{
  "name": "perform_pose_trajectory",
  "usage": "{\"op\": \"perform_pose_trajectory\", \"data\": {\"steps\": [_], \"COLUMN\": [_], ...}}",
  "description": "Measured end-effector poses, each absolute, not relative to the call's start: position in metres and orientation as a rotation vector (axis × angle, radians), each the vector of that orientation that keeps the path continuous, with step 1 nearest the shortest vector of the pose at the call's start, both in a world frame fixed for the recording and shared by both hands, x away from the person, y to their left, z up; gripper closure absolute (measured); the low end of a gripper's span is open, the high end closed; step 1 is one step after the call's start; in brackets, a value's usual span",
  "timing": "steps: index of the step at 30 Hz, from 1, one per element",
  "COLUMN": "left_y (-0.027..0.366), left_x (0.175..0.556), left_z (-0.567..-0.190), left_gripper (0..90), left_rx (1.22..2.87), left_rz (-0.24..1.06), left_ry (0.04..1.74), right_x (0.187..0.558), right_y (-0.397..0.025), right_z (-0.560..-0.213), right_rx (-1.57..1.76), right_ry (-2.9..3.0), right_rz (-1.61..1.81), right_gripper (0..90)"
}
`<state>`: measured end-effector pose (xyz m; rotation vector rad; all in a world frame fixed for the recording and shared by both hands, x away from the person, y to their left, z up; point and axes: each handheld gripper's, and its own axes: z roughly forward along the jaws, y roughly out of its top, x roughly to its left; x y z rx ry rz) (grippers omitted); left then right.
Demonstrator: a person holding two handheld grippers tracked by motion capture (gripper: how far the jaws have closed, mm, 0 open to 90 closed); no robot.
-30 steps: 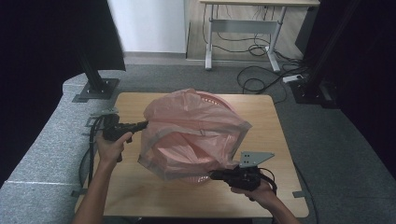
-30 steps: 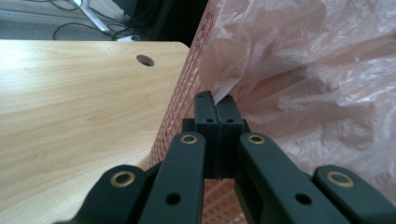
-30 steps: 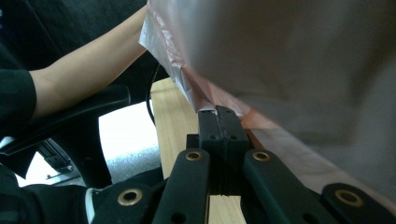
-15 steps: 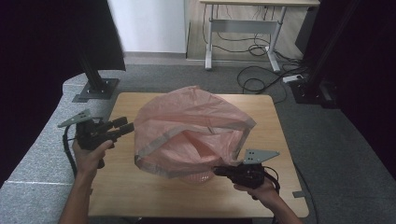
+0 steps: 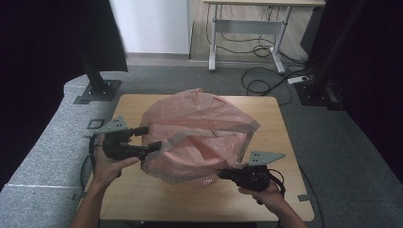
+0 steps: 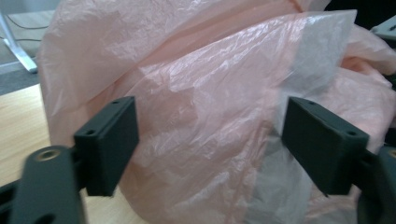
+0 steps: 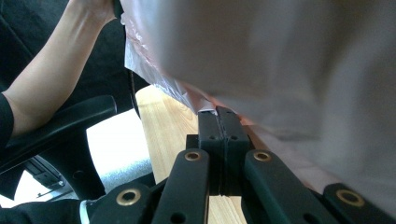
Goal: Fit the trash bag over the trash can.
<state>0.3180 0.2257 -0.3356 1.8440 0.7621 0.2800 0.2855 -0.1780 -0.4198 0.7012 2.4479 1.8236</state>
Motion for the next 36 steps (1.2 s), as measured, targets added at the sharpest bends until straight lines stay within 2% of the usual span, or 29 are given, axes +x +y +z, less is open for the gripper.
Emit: {"op": "perform_pose_trajectory", "data": {"steps": [1, 6, 8, 10, 14, 19, 21, 25, 32, 33, 36], "left_y": [0.226, 0.232, 0.234, 0.237, 0.238, 0.237, 0.237, 0.238, 0.241, 0.241, 0.243], "left_x": [0.317, 0.318, 0.318, 0.318, 0.32, 0.321, 0.321, 0.322, 0.325, 0.326, 0.328], "left_z": [-0.335, -0.333, -0.334, -0.335, -0.336, -0.336, -0.336, -0.335, -0.335, -0.335, -0.331], "left_gripper": [36.0, 65.8, 70.9, 80.4, 87.0, 89.4, 89.7, 89.9, 90.0, 90.0, 90.0], "left_rx": [1.84, 1.811, 1.803, 1.796, 1.777, 1.764, 1.76, 1.755, 1.747, 1.747, 1.743], "left_rz": [0.304, 0.339, 0.331, 0.32, 0.312, 0.313, 0.313, 0.308, 0.288, 0.289, 0.301], "left_ry": [0.763, 0.795, 0.792, 0.787, 0.773, 0.768, 0.765, 0.763, 0.754, 0.753, 0.754], "right_x": [0.285, 0.283, 0.281, 0.275, 0.254, 0.237, 0.241, 0.271, 0.33, 0.334, 0.34], "right_y": [-0.178, -0.18, -0.18, -0.184, -0.207, -0.243, -0.251, -0.258, -0.261, -0.258, -0.247], "right_z": [-0.42, -0.419, -0.418, -0.415, -0.399, -0.371, -0.359, -0.337, -0.329, -0.331, -0.332], "right_rx": [0.7, 0.694, 0.703, 0.713, 0.67, 0.677, 0.71, 0.762, 0.793, 0.78, 0.693], "right_ry": [2.449, 2.456, 2.459, 2.456, 2.396, 2.24, 2.169, 2.08, 2.101, 2.113, 2.148], "right_rz": [1.824, 1.814, 1.809, 1.806, 1.825, 1.822, 1.779, 1.717, 1.693, 1.684, 1.647], "right_gripper": [89.2, 85.1, 77.0, 62.5, 49.8, 40.1, 35.7, 33.1, 35.4, 41.4, 70.7]}}
